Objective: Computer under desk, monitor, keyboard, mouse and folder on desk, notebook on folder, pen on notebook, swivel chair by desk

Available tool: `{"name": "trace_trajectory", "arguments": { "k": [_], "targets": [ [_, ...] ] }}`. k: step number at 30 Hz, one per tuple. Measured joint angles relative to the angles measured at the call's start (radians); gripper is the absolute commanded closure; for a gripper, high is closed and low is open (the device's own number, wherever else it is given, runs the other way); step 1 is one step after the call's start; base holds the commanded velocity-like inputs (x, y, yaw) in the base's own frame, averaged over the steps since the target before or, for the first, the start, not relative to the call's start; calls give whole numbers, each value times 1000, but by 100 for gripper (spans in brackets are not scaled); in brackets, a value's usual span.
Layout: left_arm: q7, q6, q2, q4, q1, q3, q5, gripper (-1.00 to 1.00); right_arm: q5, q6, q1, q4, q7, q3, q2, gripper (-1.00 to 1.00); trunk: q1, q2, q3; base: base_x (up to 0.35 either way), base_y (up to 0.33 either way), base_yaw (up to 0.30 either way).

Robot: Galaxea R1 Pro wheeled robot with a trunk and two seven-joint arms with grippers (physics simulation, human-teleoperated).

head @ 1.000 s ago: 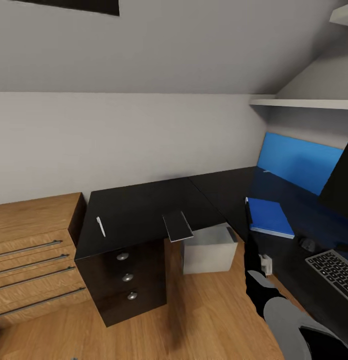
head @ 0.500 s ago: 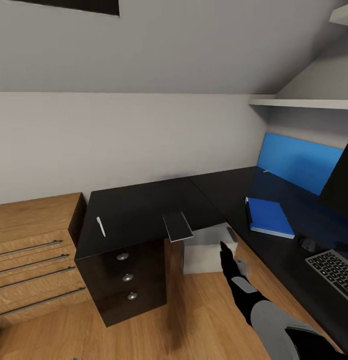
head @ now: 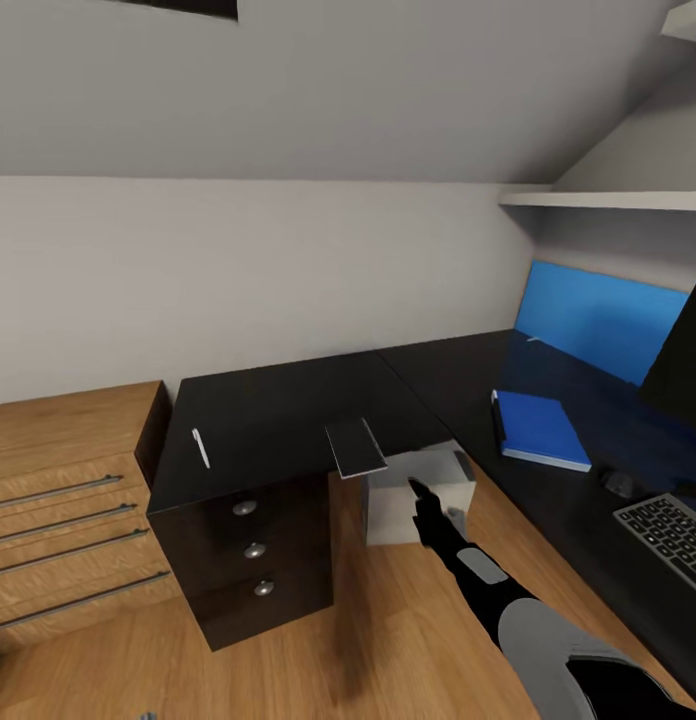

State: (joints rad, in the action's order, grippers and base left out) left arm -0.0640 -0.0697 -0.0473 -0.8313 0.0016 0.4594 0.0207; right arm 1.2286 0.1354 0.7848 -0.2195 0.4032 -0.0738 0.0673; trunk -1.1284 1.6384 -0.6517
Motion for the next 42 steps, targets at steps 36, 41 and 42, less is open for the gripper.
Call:
{"name": "trace_trajectory", "arguments": {
  "k": [36,41,42],
  "targets": [
    [-1,-6,5,7,0,1,-4,-100,-9,9,-4,-2,70,98,51,-100,-27,49,-22,22,16,0],
    [0,-6,5,8,0,1,-4,-100,-9,9,-4,-2,70,101,53,-100,-27,49,-22,102,69,0],
    [0,-6,5,9,0,1,-4,-100,-9,9,-4,-2,70,101,54,-100,-27,49,-22,189,69,0]
  ]
}}
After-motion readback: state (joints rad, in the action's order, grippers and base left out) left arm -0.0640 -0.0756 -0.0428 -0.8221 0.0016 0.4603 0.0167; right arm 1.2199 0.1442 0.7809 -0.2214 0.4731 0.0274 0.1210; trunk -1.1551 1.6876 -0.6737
